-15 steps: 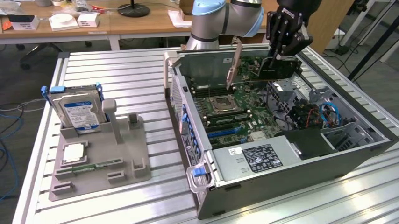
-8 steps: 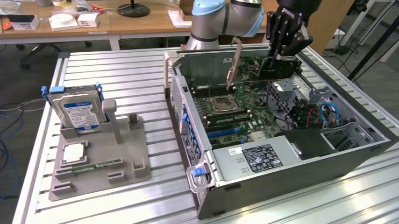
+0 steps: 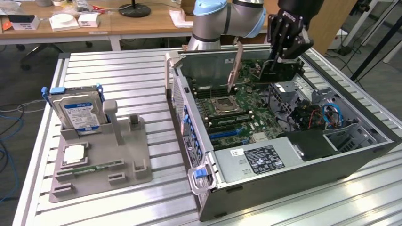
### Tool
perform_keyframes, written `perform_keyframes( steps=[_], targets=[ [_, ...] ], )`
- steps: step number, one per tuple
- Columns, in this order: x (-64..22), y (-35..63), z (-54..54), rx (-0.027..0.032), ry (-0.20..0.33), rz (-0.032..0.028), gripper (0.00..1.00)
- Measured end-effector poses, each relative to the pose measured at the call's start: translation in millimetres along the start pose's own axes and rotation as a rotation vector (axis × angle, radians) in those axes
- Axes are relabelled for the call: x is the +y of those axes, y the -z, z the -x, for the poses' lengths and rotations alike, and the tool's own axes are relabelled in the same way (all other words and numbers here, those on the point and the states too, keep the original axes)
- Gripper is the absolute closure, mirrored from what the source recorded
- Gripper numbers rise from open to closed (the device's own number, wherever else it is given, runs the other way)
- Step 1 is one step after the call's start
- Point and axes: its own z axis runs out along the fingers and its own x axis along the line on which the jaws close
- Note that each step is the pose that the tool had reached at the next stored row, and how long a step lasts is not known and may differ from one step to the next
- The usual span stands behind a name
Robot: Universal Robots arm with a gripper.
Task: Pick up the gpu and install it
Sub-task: 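Insert the gpu into the slot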
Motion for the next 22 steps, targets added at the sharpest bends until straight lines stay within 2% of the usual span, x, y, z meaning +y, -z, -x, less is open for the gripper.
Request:
perform_keyframes(
  steps=[13, 19, 20, 22],
  targets=[
    [0.1, -11.6, 0.3, 0.0003, 0.033, -0.0024, 0.74],
    [0.1, -11.9, 0.3, 0.0004, 0.035, -0.0024, 0.74],
    [0.1, -12.1, 0.3, 0.0003, 0.035, -0.0031, 0.74],
    [0.2, -12.9, 0.3, -0.0003, 0.034, -0.0096, 0.74]
  ],
)
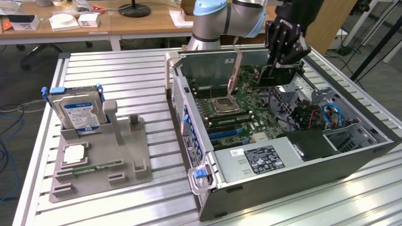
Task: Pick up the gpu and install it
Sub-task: 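Insert the gpu into the slot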
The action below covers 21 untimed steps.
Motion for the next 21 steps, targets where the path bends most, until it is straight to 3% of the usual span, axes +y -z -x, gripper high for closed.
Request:
perform_keyframes(
  steps=[2, 3, 16, 19, 21],
  targets=[
    [0.0, -1.3, 0.0, -0.0004, 0.000, -0.0082, 0.74],
    [-0.1, -2.0, 0.1, -0.0005, 0.000, -0.0094, 0.74],
    [1.9, -15.8, -0.4, -0.0003, 0.000, -0.0086, 0.74],
    [6.8, -30.4, -1.5, 0.0006, 0.000, -0.0051, 0.74],
    [8.1, -33.1, -1.6, 0.0010, 0.000, -0.0052, 0.74]
  ],
)
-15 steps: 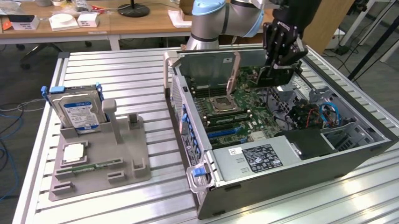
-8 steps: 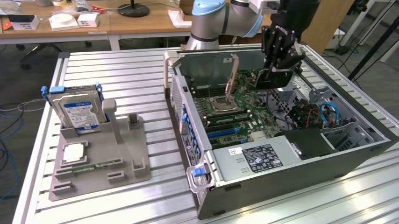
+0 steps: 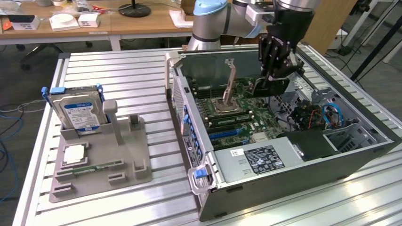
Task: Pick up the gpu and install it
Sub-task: 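Insert the gpu into the slot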
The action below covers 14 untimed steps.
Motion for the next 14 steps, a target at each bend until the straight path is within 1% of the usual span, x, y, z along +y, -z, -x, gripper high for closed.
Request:
perform_keyframes(
  steps=[14],
  targets=[
    [10.4, -19.3, -0.2, 0.0040, 0.000, -0.0002, 0.74]
  ],
)
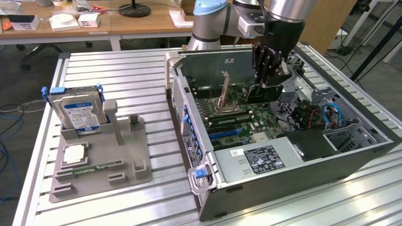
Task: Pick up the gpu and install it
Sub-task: 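Insert the gpu into the slot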
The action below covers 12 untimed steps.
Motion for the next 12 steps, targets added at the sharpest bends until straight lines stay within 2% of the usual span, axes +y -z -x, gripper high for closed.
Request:
perform_keyframes(
  steps=[12],
  targets=[
    [7.4, -13.3, -0.4, 0.0015, 0.000, -0.0001, 0.74]
  ],
)
